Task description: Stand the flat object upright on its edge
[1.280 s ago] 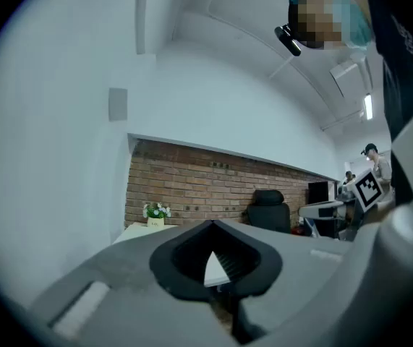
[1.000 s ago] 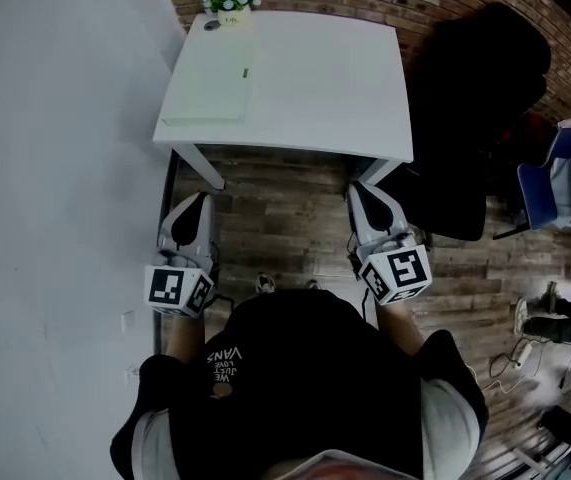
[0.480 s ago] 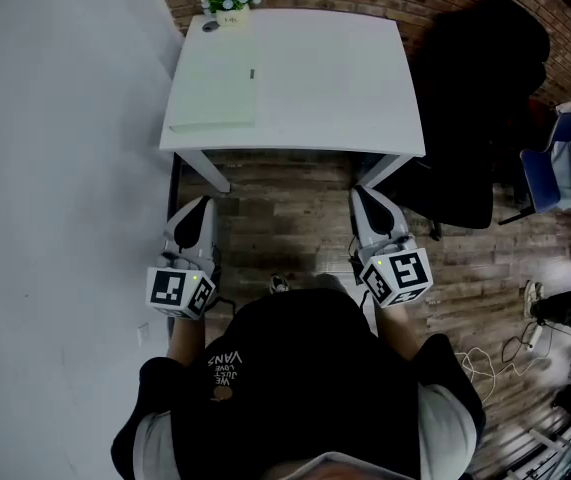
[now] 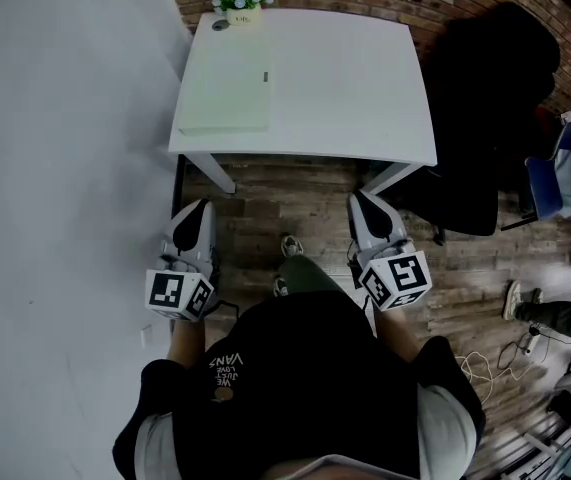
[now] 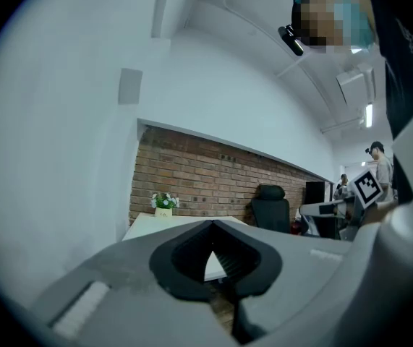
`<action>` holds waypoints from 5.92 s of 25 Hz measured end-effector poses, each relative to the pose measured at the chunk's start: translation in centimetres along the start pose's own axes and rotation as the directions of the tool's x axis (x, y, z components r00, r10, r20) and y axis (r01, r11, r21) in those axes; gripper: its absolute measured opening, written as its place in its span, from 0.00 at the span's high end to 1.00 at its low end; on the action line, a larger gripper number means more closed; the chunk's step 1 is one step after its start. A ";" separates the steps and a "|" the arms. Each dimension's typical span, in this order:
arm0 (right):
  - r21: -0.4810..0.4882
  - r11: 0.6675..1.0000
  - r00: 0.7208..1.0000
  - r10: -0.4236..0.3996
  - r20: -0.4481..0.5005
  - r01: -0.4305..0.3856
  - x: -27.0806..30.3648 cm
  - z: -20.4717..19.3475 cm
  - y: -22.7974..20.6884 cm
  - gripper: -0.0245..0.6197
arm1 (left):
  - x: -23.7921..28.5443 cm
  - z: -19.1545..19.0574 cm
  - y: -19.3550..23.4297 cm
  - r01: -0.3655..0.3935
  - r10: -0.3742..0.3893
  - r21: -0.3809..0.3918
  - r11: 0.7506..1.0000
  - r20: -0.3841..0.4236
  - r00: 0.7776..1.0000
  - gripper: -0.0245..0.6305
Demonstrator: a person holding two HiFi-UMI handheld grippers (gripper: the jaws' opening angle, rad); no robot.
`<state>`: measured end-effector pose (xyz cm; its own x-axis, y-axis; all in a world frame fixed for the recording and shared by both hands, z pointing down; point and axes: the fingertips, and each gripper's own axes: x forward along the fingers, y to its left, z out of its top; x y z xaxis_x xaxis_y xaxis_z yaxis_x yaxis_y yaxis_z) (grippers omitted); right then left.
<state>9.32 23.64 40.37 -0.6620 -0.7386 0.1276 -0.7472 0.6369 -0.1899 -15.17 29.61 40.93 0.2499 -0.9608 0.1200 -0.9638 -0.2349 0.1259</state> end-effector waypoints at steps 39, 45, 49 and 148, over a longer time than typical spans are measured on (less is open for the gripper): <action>0.000 0.990 0.990 0.140 -0.034 -0.140 19.1 3.2 -6.1 0.96 | 14.8 2.3 10.5 -0.112 0.112 -0.013 0.994 -0.030 0.993 0.96; 0.013 0.996 0.995 0.090 -0.039 -0.089 21.0 3.5 -5.9 0.96 | 16.9 3.2 12.6 -0.057 0.057 -0.010 0.998 -0.044 0.997 0.96; 0.021 0.998 0.998 0.056 -0.026 -0.055 22.6 3.7 -5.3 0.96 | 18.1 3.5 14.6 -0.021 0.021 -0.009 1.000 -0.052 0.998 0.96; 0.479 0.877 0.802 0.250 -0.542 0.050 41.5 -16.1 -5.4 0.43 | 31.2 -13.9 28.2 0.102 -0.311 -0.359 0.928 -0.591 0.744 0.43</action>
<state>-15.04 -6.87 62.38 -0.7501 -0.3137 0.5822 -0.6597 0.4159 -0.6260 -33.28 -4.91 61.89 0.5404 -0.5552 0.6323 -0.8353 -0.2635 0.4825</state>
